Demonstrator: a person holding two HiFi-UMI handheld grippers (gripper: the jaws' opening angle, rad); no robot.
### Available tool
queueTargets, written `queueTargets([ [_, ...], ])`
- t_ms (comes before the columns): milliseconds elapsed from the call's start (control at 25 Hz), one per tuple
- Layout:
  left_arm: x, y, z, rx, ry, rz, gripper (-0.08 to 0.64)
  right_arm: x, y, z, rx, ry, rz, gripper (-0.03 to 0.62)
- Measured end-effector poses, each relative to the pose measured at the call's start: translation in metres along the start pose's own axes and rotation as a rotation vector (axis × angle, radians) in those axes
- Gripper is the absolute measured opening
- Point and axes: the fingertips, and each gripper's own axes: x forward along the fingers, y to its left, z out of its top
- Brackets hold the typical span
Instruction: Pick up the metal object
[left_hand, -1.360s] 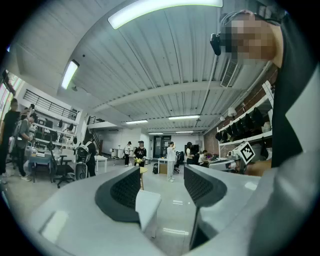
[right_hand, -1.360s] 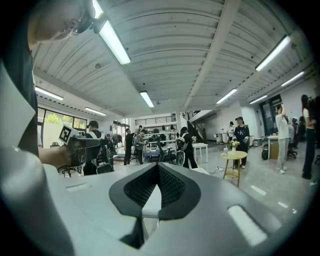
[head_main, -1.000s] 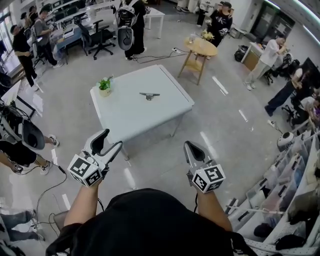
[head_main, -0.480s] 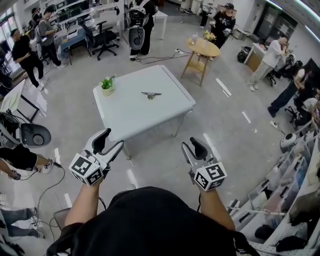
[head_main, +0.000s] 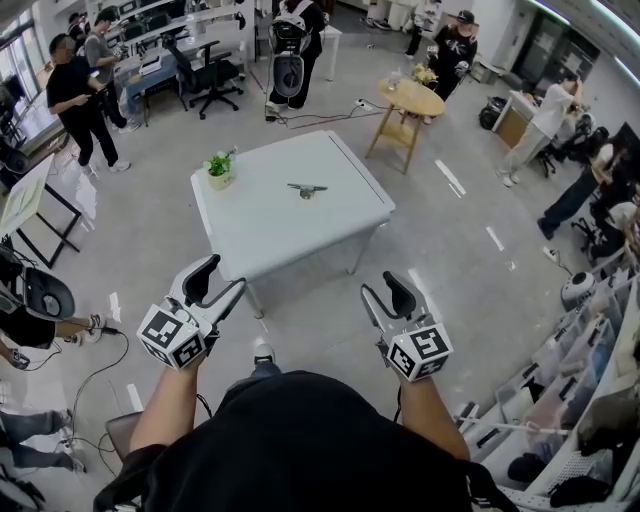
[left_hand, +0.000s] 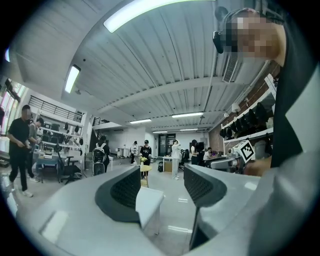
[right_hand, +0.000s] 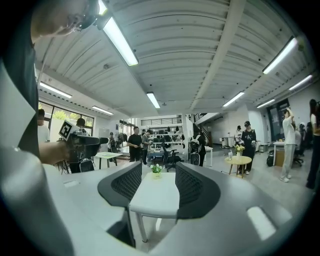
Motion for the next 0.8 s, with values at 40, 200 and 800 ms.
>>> queueTargets([
  [40, 0.0, 0.002, 0.0, -0.005, 0.004, 0.002, 0.391, 0.002, 0.0, 0.0, 0.001, 0.001, 0.0, 0.227],
  [200, 0.002, 0.011, -0.005, -0.012, 0.003, 0.002, 0.391, 0.009, -0.001, -0.001, 0.001, 0.005, -0.005, 0.232],
  [800, 0.021, 0.064, -0.011, -0.045, 0.009, -0.021, 0.391, 0.058, -0.006, 0.004, 0.007, 0.028, -0.03, 0.233],
])
